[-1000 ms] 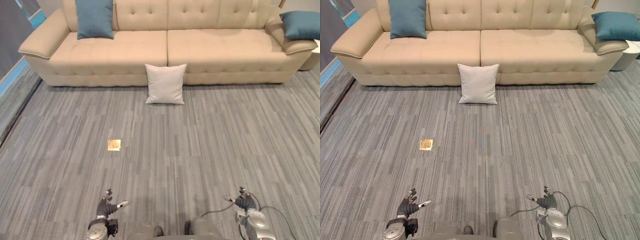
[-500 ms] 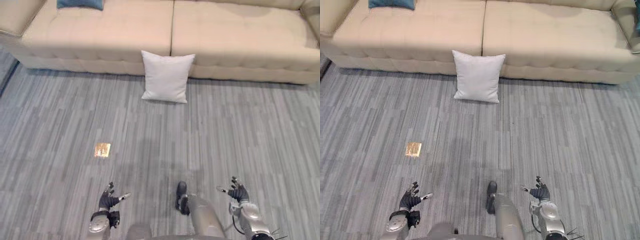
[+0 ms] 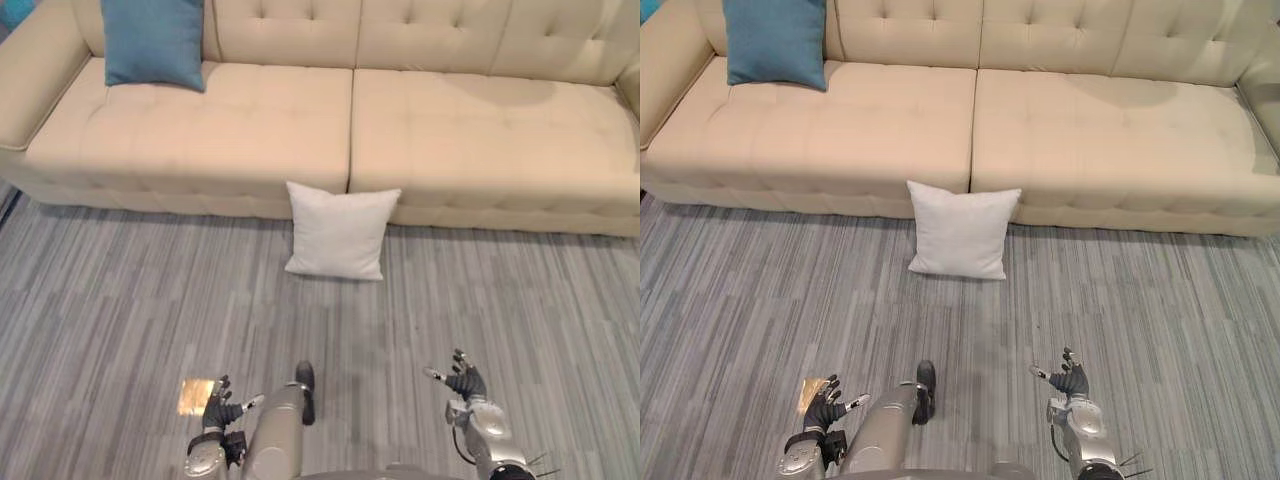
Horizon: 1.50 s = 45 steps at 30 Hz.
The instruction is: Pick up cushions and gather them together orderly.
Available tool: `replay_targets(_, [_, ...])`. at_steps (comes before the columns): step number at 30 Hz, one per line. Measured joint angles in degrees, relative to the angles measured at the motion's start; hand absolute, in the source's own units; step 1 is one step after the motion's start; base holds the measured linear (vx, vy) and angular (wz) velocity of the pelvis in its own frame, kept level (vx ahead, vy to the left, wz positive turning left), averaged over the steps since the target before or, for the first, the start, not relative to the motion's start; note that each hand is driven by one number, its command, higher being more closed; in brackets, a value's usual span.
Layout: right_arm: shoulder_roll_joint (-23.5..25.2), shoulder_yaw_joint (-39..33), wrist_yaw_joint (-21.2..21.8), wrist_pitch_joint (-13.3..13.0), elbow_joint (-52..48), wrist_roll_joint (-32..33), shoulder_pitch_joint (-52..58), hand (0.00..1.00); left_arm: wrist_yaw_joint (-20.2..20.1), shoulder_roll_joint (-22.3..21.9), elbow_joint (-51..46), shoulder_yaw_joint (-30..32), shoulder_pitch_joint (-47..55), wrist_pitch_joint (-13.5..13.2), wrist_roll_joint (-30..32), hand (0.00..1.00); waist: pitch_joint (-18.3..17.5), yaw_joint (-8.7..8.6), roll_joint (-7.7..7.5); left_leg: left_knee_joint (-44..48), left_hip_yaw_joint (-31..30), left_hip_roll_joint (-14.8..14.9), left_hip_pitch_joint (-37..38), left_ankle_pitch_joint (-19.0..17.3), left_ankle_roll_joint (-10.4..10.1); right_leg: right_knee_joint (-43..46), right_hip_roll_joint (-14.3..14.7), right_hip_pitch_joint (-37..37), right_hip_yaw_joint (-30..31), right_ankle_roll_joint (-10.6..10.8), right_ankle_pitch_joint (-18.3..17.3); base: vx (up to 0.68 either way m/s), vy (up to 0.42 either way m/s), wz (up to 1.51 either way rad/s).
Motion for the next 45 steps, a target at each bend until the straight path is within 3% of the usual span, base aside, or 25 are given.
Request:
replay_targets(1, [0.4, 0.1, 0.0, -0.1, -0.2, 0.0, 0.3, 0.0, 0.1, 0.3, -0.1, -0.2, -0.1, -0.1, 0.0, 0.0, 0.0, -0.5, 0.31, -2.7, -0.5, -0.1, 5.0, -0.5, 0.2, 3.4, 0.4, -3.3, -1.7, -2.1, -1.2, 0.54, 0.13, 0.29])
replay_targets(2, [0.6, 0.9, 0.0, -0.1, -0.3, 0.0, 0.3, 0.0, 0.0, 0.9, 0.0, -0.5, -0.5, -0.1, 0.0, 0.0, 0.3, -1.2, 0.75, -6.1, -1.8, 0.1, 9.8, -0.5, 0.2, 1.0, 1.6, -5.9, -4.3, -4.1, -2.5, 0.63, 0.114, 0.34])
replay_targets(3, [0.6, 1.3, 0.0, -0.1, -0.3, 0.0, 0.4, 0.0, 0.0, 1.3, 0.0, -0.5, -0.8, -0.1, 0.0, 0.0, 0.3, -1.43, 0.87, -7.6, -2.2, 0.2, 11.6, -0.5, 0.1, -1.5, 2.1, -7.3, -5.4, -4.6, -2.9, 0.61, 0.059, 0.48])
replay_targets(6, [0.6, 1.0, 0.1, -0.2, -0.3, 0.0, 1.1, 0.0, -0.1, 1.1, 1.1, -0.5, -2.4, -0.1, 0.0, 0.0, 0.3, -2.71, 0.69, -11.5, -3.3, 0.8, 17.5, -0.9, -0.5, -20.5, 4.6, -13.1, -8.6, -4.1, -3.0, 0.52, -0.024, 0.5])
replay_targets(8, [0.9, 1.1, 0.1, -0.1, 0.0, 0.0, 2.3, 0.0, -0.2, 1.2, 1.1, -0.7, -2.3, -0.1, 0.1, 0.0, 0.1, -2.7, 0.03, -13.3, -4.2, 0.7, 20.4, -2.5, -3.2, -36.3, 6.9, -13.5, -8.6, -4.3, 3.2, 0.44, -0.07, 0.42])
replay_targets(9, [1.4, 1.1, 0.1, 0.0, 0.1, 0.0, 3.8, 0.0, -0.2, 1.5, 1.2, -0.6, -1.7, -0.1, 0.1, 0.0, -0.9, -2.61, -1.96, -13.3, -5.3, -0.4, 22.0, -4.0, -5.4, -42.6, 7.4, -13.4, -6.5, -5.7, 10.1, 0.51, -0.154, 0.68])
replay_targets(10, [1.2, 0.7, 0.1, 0.1, 0.2, 0.0, 5.1, 0.0, -0.2, 0.9, 2.6, -0.4, -1.8, 0.0, 0.2, 0.0, -1.9, -2.95, -2.61, -12.4, -7.0, -0.2, 23.5, -5.5, -7.0, -40.2, 7.5, -13.2, -4.8, -9.2, 14.8, 0.52, -0.157, 0.61])
replay_targets(11, [1.2, 0.0, 0.1, 0.6, 0.2, 0.0, 5.2, 0.0, -0.2, 0.3, 2.8, -0.4, -1.8, 0.2, 0.2, 0.0, -2.4, -2.56, -1.59, -11.5, -7.3, 0.9, 23.4, -5.5, -7.4, -39.3, 8.1, -13.2, -6.2, -9.4, 14.6, 0.54, -0.188, 0.6])
replay_targets(12, [1.5, -0.6, 0.1, 0.9, -1.0, 0.0, 5.9, 0.0, -0.3, -0.3, 2.7, 0.1, -1.6, 0.2, 0.7, 0.0, -2.9, -2.74, -0.65, -4.5, -7.8, 2.4, 20.6, -6.2, -9.0, -40.4, 8.6, -11.7, -7.8, -9.9, 12.2, 0.57, -0.209, 0.33])
replay_targets(13, [1.2, -0.5, 0.1, 0.9, -2.6, 0.0, 5.8, 0.0, -0.3, -1.4, 2.6, 0.5, -2.1, 0.2, 1.1, 0.0, -2.2, -2.75, 1.08, 8.1, -7.2, 4.9, 15.0, -6.4, -11.3, -42.6, 10.3, -9.4, -8.6, -10.4, 11.4, 0.47, -0.188, 0.33])
replay_targets(14, [1.2, -0.5, 0.1, 0.9, -3.3, 0.1, 5.6, 0.0, -0.3, -1.9, 2.6, 0.6, -2.2, 0.2, 1.2, 0.0, -1.9, -2.45, 1.88, 15.2, -6.6, 6.7, 11.7, -5.6, -13.3, -43.8, 11.3, -7.9, -8.8, -10.8, 11.2, 0.51, -0.168, 0.05])
replay_targets(15, [1.7, -0.4, 0.0, 1.0, -3.7, 0.1, 5.0, 0.0, -0.3, -2.4, 2.5, 0.6, -1.8, 0.3, 1.3, 0.0, -1.9, -2.38, 2.81, 23.3, -4.4, 10.5, 8.0, -6.1, -13.0, -45.5, 12.9, -5.0, -9.2, -11.3, 10.9, 0.38, -0.083, -0.14])
replay_targets(16, [2.1, -0.5, 0.0, 1.0, -4.6, 0.1, 4.8, 0.0, -0.4, -3.1, 2.6, 0.5, -1.0, 0.3, 1.3, 0.0, -1.8, -2.27, 2.76, 24.4, -2.7, 12.4, 6.3, -6.9, -11.6, -46.3, 13.4, -2.3, -8.9, -11.7, 10.1, 0.46, -0.088, -0.17])
replay_targets(18, [2.4, -0.6, -0.3, 0.9, -6.6, 0.3, 4.4, 0.0, -0.4, -4.5, 2.2, 0.4, -1.1, 0.3, 1.2, 0.0, -1.7, -1.79, 2.53, 20.0, -1.4, 13.2, 3.9, -7.5, -10.7, -47.1, 13.3, -0.2, -7.5, -11.5, 9.5, 0.31, -0.008, -0.4])
replay_targets(20, [2.5, -1.0, -0.3, 0.4, -7.6, 0.5, 3.3, 0.0, -0.4, -5.2, 2.0, 0.3, -1.8, 0.3, 1.2, 0.0, -1.8, -0.62, 2.64, 10.9, -2.2, 12.8, 2.0, -7.0, -10.9, -47.3, 13.2, -0.2, -5.2, -10.9, 9.2, 0.22, 0.069, -0.63])
replay_targets(21, [2.5, -1.2, -0.3, 0.2, -7.6, 0.5, 3.2, 0.0, -0.3, -5.2, 2.1, 0.1, -2.1, 0.3, 1.2, 0.0, -1.9, -0.78, 3.38, 3.1, -3.4, 12.5, 2.0, -4.3, -11.7, -46.7, 13.4, -0.3, -4.5, -9.8, 8.5, 0.17, 0.139, -0.45])
replay_targets(22, [2.7, -1.3, -0.5, 0.3, -7.1, 0.5, 3.4, 0.0, -0.3, -4.9, 2.4, -0.2, -2.4, 0.2, 1.1, 0.0, -1.8, -0.8, 3.3, 1.1, -3.2, 12.5, 2.8, -0.7, -13.4, -45.0, 13.1, -0.7, -3.4, -8.7, 7.2, 0.22, 0.214, -0.37])
replay_targets(23, [3.1, -1.3, -0.6, 0.4, -7.5, 0.5, 4.1, 0.0, -0.3, -4.5, 2.4, -0.4, -2.4, 0.2, 1.1, 0.0, -2.0, -1.08, 2.5, -0.5, -2.2, 10.9, 4.1, -0.7, -13.2, -43.7, 11.4, -1.1, -2.7, -7.3, 5.9, 0.16, 0.162, -0.25])
replay_targets(25, [2.9, -1.3, -1.0, 0.4, -7.4, 0.5, 4.9, 0.0, -0.3, -4.3, 2.4, -0.7, -2.8, 0.2, 1.2, 0.0, -2.0, -1.12, 2.36, -0.7, -1.3, 10.2, 4.1, -1.1, -12.6, -42.7, 10.5, -1.9, -2.0, -6.5, 5.2, 0.09, 0.123, -0.19])
replay_targets(31, [2.9, 0.0, -1.3, 0.7, -6.5, 0.4, 2.5, 0.0, -0.2, -1.5, 3.3, -0.8, -3.9, 0.2, 1.2, 0.0, -1.2, -0.91, 2.3, 2.5, 4.1, 10.6, 3.2, -4.2, -11.5, -40.3, 10.7, -6.0, 3.7, -5.3, 4.7, 0.04, 0.105, -0.47])
replay_targets(35, [2.0, 0.0, -2.8, 0.6, -4.8, 0.0, -2.9, 0.0, 0.4, 0.7, 2.5, -0.8, -8.4, -0.2, -0.1, 0.0, 2.3, -0.84, 2.06, 11.0, 5.4, 13.0, -4.2, -7.2, -10.8, -32.8, 11.8, -14.2, 5.1, -4.9, 3.2, -0.09, 0.025, -0.32])
replay_targets(38, [0.4, 0.0, -4.7, 0.6, -4.7, 0.1, -6.3, 0.0, 1.8, 1.5, 0.5, -0.8, -13.9, -0.5, -2.4, 0.0, 6.8, -0.75, 2.3, 19.2, 4.4, 14.4, -11.8, -10.5, -10.0, -23.8, 11.8, -22.4, 4.7, -4.9, 0.1, -0.2, -0.005, -0.01])
replay_targets(40, [-0.7, 0.0, -6.3, 0.6, -4.4, 0.2, -10.7, 0.0, 3.7, 2.1, 0.4, -0.8, -20.5, -1.0, -5.0, 0.0, 9.7, -0.89, 2.49, 26.0, 3.0, 15.5, -21.0, -12.7, -9.4, -17.4, 11.9, -31.3, 3.8, -5.2, -1.4, -0.22, -0.017, -0.01])
replay_targets(41, [-0.8, 0.0, -6.6, 0.6, -4.3, 0.2, -11.2, 0.0, 3.9, 2.2, 0.4, -0.7, -21.3, -1.1, -5.3, 0.0, 10.0, -0.88, 2.46, 26.6, 2.9, 15.6, -22.0, -12.8, -9.2, -17.0, 11.9, -32.2, 3.7, -5.4, -1.5, -0.18, -0.03, -0.07])
replay_targets(45, [-2.3, 0.1, -9.5, 0.6, -2.1, 1.2, -25.1, 0.0, 6.3, 3.5, 0.5, 2.4, -34.2, -2.1, -10.0, 0.0, 14.9, -0.94, 2.33, 36.1, 1.4, 17.8, -39.8, -13.0, -8.2, -8.7, 12.1, -49.5, 2.7, -5.8, -1.0, -0.16, -0.036, -0.15])
